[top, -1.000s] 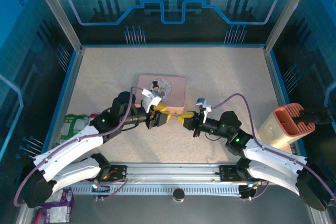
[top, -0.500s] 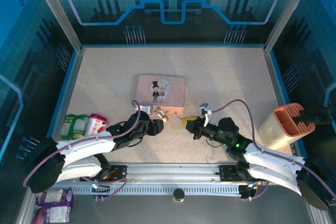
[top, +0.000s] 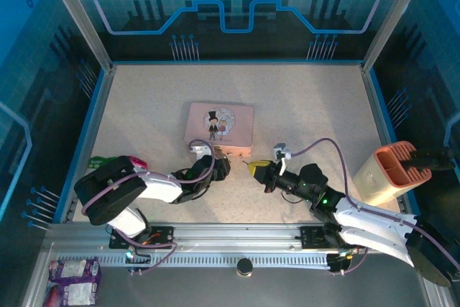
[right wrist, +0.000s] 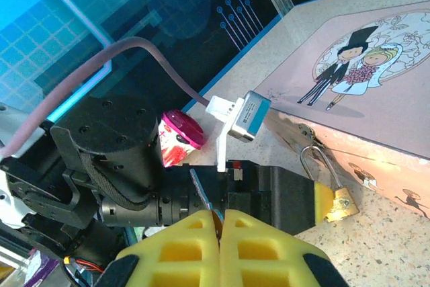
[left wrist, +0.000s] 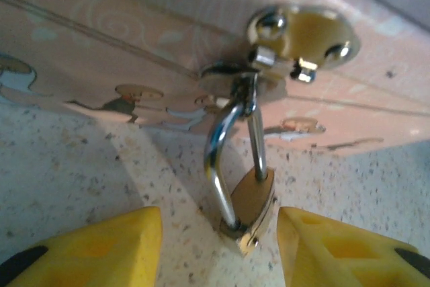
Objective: Unlock a padlock with a key
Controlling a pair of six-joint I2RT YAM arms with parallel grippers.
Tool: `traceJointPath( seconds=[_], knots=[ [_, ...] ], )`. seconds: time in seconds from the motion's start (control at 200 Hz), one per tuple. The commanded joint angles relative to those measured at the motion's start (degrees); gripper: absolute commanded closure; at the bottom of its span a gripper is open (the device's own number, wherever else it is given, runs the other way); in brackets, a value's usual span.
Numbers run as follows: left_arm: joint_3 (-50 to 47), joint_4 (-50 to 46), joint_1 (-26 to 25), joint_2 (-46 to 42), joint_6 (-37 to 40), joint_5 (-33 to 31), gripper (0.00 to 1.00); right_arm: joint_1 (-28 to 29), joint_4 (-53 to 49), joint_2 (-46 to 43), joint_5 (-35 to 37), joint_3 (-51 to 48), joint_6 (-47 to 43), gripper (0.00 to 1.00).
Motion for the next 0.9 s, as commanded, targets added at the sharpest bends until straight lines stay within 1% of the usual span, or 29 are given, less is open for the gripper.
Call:
traceJointPath(
  seconds=[0.0, 0.115, 0.23, 0.35, 0.445, 0.535, 0.65, 0.755, 0.831, 0.896],
  knots=[
    [1.80, 9.12, -0.09, 4.95, -0.70, -1.03, 0.53, 0.91, 1.15, -1.11, 1.78, -1.17, -0.03, 1.00],
    [3.22, 9.17, -0.14, 7.42, -1.19, -1.14, 0.58, 0.88, 0.55, -1.75, 1.47, -1.17, 0.04, 1.00],
    [3.50, 8.78, -0.01, 8.10, -1.41, -1.62, 0.66, 0.88, -0.45, -2.39, 1.51, -1.06, -0.06, 1.00],
    [2.70, 8.95, 0.00, 7.47, -1.87, -2.54, 0.76, 0.88, -1.97, -2.57, 1.97, -0.73, 0.52, 1.00],
    [1.07, 11.46, 0.07, 6.81, -1.83, -3.31, 0.84, 0.88, -6.57, -2.24, 3.23, 0.63, 2.08, 1.00],
    [0.33, 11.56, 0.29, 5.38, -1.29, -3.28, 0.94, 0.87, -9.89, -1.41, 4.51, 1.40, 4.33, 1.00],
    [0.20, 10.77, 0.61, 3.13, -0.33, -0.96, 1.00, 0.87, -11.57, 0.00, 6.17, 1.14, 8.91, 1.00],
    [-0.14, 8.75, 0.85, -0.43, -0.39, 1.83, 1.00, 0.27, -15.03, 1.48, 6.22, 1.62, 17.21, 1.00],
    [0.21, 6.77, 1.57, -3.45, -1.02, 6.12, 1.00, 0.33, -13.88, 2.79, 5.01, 1.68, 22.37, 1.00],
    [0.20, 6.47, 2.50, -5.39, -2.26, 10.40, 1.00, 0.60, -12.72, 3.94, 4.91, 1.70, 25.03, 1.00]
  ],
)
